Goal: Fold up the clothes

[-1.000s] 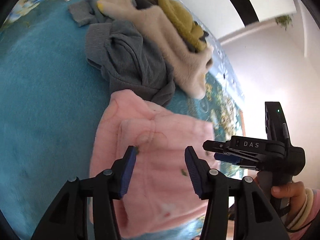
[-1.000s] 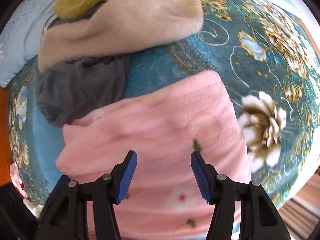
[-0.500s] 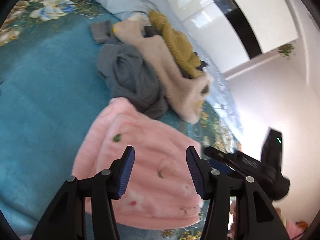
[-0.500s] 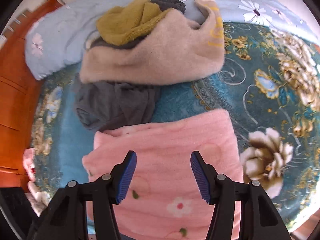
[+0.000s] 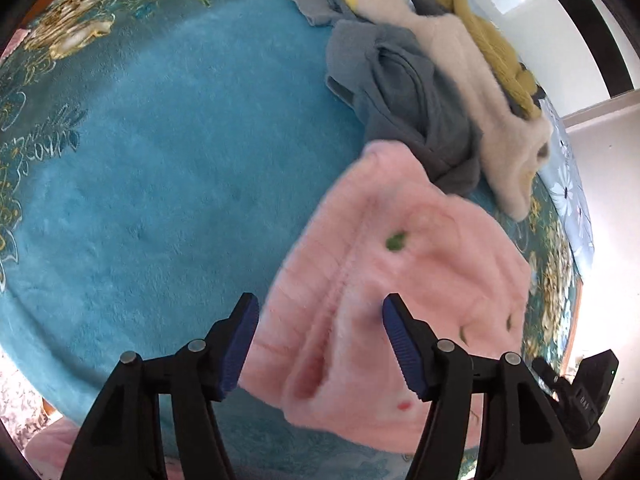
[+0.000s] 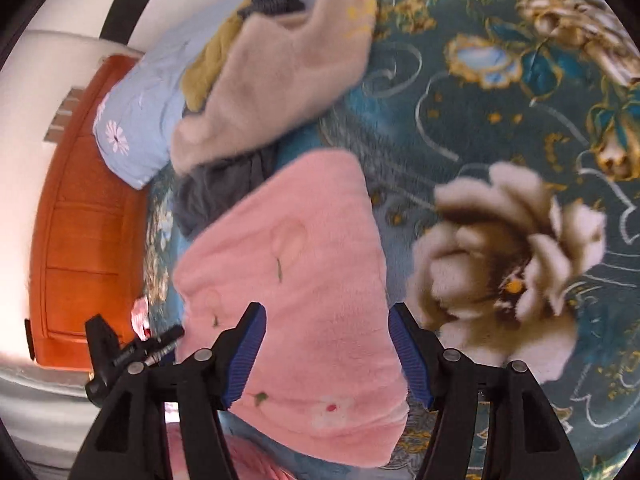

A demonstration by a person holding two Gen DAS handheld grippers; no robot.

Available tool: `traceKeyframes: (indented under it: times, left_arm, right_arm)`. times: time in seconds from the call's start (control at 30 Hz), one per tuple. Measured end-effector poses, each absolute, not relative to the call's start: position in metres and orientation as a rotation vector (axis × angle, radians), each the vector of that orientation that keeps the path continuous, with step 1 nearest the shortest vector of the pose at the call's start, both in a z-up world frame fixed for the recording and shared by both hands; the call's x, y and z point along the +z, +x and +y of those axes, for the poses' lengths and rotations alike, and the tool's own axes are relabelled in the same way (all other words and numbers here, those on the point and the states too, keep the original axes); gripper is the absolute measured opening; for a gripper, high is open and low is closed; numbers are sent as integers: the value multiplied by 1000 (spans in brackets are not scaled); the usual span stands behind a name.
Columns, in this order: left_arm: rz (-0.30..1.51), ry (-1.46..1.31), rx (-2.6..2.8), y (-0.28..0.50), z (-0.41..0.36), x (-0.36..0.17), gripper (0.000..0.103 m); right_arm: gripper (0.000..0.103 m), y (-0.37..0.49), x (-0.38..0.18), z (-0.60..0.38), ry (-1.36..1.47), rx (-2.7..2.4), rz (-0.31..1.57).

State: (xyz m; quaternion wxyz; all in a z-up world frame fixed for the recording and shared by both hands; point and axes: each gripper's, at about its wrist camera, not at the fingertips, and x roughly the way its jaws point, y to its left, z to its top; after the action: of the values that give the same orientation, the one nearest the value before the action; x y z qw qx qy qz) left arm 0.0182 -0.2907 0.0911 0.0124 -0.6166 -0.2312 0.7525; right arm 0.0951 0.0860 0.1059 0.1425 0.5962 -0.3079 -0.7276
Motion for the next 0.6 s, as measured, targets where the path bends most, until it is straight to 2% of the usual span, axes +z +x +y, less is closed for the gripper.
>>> traceKeyframes:
  times: [0.13, 0.2, 0.27, 0.4, 0.5, 0.53, 0.57, 0.6]
  left_arm:
    - [-674, -1954, 2250, 10, -291, 75, 71]
    - [-745, -1961, 2166, 10, -296, 64, 71]
    - [-815, -1957, 2121, 12, -305, 56, 78]
    - [-889, -1947, 2086, 16, -311, 53, 77]
    - [-867, -1941, 2090, 21, -306, 57, 60]
    - [-859, -1936, 2100, 23, -305, 59, 48]
    - [-851, -1932, 2109, 26, -304, 61, 40]
    - [-833, -1924, 2129, 29, -304, 66, 36]
  right_arm:
    - [68, 85, 82, 66, 1749, -2067, -811]
    - [69, 80, 73, 62, 1761, -2074, -812]
    - [69, 76, 65, 60, 1765, -2058, -851]
    - [69, 74, 55, 58, 1773, -2049, -941]
    - [67, 75, 53, 59, 1787, -2057, -1012]
    - [67, 76, 54, 58, 1789, -2067, -1022]
    - [62, 77, 54, 57, 1795, -2071, -1032]
    - [49, 77, 55, 56, 1797, -2074, -1038]
